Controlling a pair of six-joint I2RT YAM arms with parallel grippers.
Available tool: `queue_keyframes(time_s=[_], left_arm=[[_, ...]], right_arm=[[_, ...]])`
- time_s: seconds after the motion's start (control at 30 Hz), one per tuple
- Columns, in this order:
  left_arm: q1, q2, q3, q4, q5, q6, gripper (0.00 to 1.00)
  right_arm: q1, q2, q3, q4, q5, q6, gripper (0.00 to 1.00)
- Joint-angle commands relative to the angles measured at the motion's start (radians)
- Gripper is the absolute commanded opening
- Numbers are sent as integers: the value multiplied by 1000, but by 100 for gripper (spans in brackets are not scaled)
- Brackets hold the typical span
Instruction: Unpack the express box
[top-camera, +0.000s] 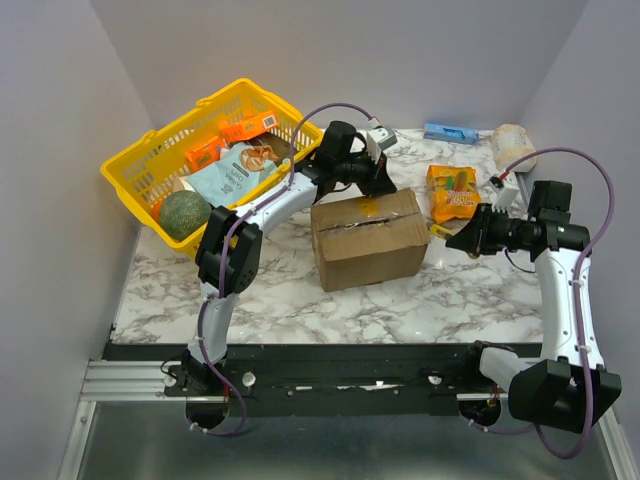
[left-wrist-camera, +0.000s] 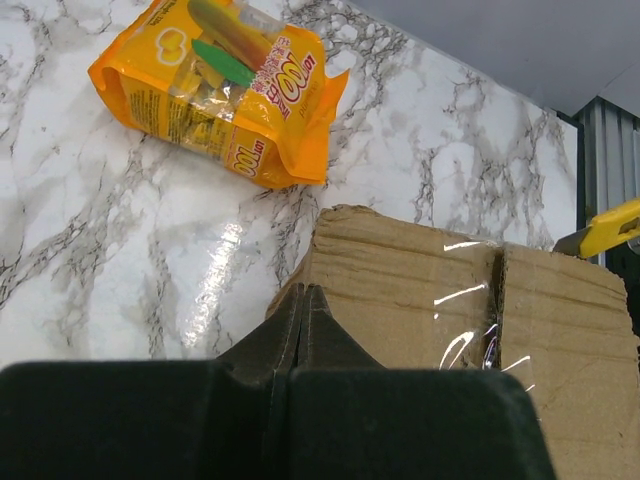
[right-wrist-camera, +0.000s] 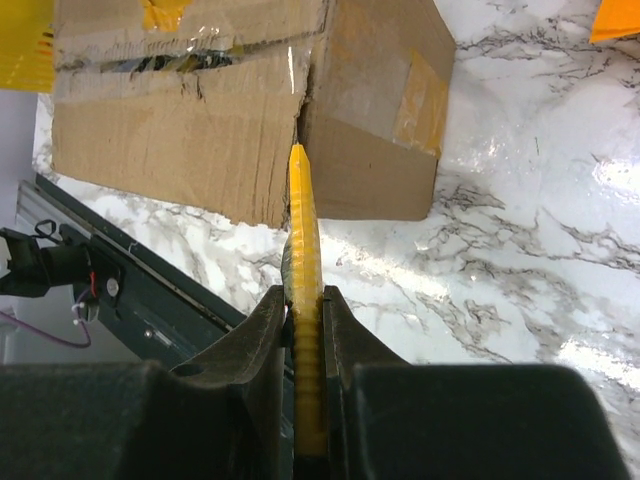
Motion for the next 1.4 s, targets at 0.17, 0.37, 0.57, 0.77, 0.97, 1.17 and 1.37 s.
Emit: queue_keyframes(time_s=[0.17,0.37,0.57,0.77,0.97,1.17,1.37], left_arm=[[1,21,-53,-153,-61,40,1],[-2,-23,5,-157,-16,74,34],[-7,-113,49,-153,46,91,50],[-51,-308,-32,-70,166,370,53],[-154,-353,17,-352,156,730,52],[-206,-368,-44,-235,36,761,54],[-222,-367,-47,-196,-42,755,53]], right_arm=[[-3,12,100,-160,63,-118,0],[-31,-82,202,-52,126,-161,0],[-31,-245,-32,312,18,-418,1],[-28,-218,-35,403,-166,-514,0],[75,-89,122,368,-168,-580,0],[202,-49,177,302,-130,-680,0],[257,-78,173,268,-121,-718,1]])
